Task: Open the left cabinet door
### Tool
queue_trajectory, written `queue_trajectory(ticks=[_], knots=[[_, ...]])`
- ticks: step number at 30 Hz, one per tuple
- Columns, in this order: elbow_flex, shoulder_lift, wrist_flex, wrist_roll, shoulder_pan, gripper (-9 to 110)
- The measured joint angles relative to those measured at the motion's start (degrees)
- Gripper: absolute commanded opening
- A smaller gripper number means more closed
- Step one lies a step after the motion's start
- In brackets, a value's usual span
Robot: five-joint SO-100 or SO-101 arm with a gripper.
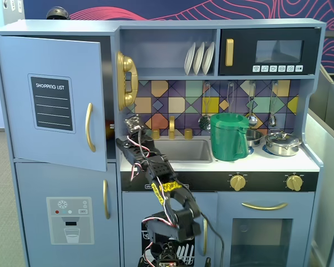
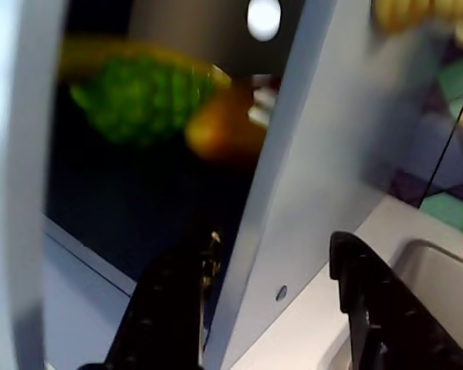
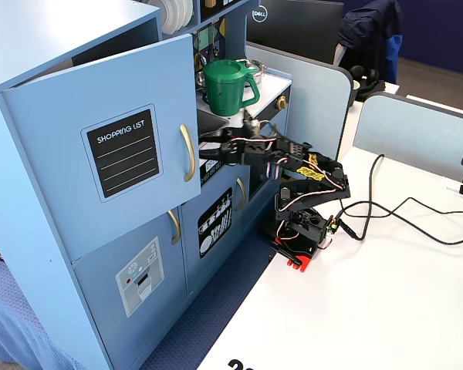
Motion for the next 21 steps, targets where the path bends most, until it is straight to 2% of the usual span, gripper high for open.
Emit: queue_trajectory(ticks=[6,21], knots=[[-2.2,-6.59,-5.71,-3.08,-1.14,7],[-0.88,-10.72,-22.41,-25.22,-19.42,8]])
